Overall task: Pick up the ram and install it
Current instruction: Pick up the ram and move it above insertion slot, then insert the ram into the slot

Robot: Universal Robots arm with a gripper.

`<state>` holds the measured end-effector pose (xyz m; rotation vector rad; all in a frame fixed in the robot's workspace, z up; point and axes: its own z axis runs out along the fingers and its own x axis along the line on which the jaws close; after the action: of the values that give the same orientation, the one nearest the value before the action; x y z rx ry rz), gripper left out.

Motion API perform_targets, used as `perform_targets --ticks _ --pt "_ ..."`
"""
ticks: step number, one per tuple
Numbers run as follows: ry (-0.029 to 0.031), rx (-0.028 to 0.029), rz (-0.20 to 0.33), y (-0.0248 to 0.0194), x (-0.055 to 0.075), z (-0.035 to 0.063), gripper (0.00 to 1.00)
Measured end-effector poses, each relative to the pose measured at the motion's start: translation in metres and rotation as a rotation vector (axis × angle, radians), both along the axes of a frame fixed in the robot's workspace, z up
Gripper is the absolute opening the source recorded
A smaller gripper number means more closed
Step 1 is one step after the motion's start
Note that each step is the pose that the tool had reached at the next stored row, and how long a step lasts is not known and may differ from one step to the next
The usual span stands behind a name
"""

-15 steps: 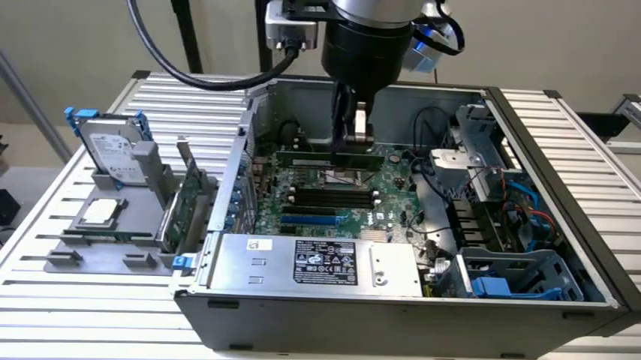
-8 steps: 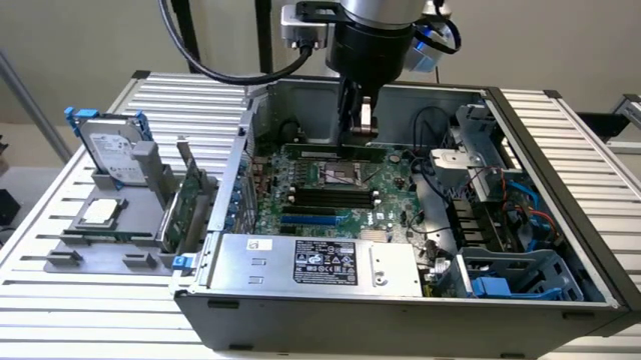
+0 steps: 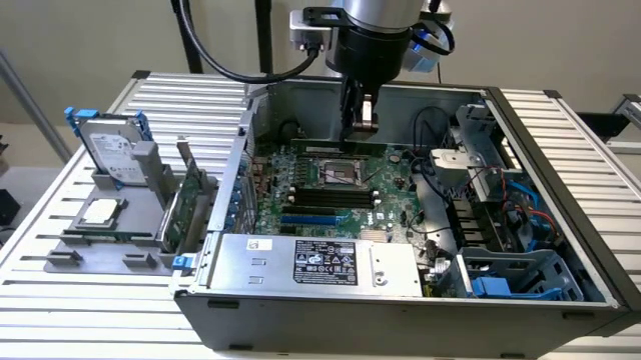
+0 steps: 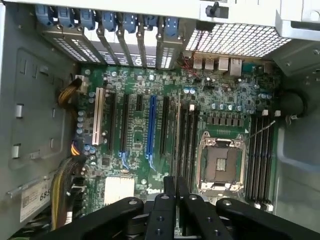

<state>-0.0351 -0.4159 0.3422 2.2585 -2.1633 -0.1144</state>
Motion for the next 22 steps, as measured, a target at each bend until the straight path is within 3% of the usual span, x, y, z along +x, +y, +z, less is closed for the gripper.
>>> perform_targets --ticks 5,22 --pt "-0.0001 0.0001 -0.009 0.0047 0.0019 -0.0069 0.00" --pt "0.0001 0.0000 -0.009 0.0047 0.0019 -0.0069 0.00"
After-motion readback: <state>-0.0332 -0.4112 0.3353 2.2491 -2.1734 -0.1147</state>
